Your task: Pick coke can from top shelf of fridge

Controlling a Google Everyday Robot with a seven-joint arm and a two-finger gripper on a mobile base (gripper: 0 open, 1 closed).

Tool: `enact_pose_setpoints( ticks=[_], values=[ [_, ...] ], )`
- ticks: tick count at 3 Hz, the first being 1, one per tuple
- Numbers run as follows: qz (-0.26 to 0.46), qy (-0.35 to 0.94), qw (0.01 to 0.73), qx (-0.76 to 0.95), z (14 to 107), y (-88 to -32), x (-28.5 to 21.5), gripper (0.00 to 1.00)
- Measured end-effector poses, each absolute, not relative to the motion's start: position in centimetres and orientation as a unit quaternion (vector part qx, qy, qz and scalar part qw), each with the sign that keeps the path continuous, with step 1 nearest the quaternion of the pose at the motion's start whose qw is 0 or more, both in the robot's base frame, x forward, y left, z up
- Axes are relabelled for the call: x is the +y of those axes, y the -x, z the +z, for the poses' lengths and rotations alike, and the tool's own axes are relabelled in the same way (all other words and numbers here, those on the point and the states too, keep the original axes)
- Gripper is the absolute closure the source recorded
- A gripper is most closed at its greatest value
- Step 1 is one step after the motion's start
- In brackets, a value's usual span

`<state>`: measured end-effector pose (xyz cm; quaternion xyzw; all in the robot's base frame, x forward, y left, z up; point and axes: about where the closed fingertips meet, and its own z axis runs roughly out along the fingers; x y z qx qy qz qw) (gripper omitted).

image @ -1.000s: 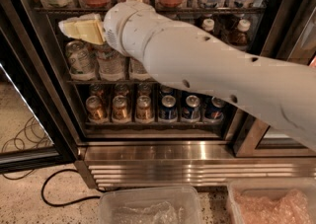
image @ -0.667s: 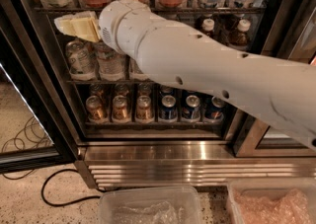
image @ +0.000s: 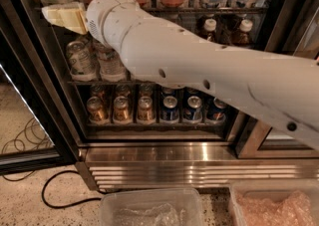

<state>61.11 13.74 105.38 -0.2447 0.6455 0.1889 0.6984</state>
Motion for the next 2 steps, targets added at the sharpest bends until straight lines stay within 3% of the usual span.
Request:
enact_pose_setpoints(
  ticks=[1,2],
  values=[
    [0.195,0.24,0.706,0.637,106.2,-61.7,15.0,0.0],
    [0.2,0.245,0.706,0.634,106.5,-61.9,16.0,0.19]
  ],
)
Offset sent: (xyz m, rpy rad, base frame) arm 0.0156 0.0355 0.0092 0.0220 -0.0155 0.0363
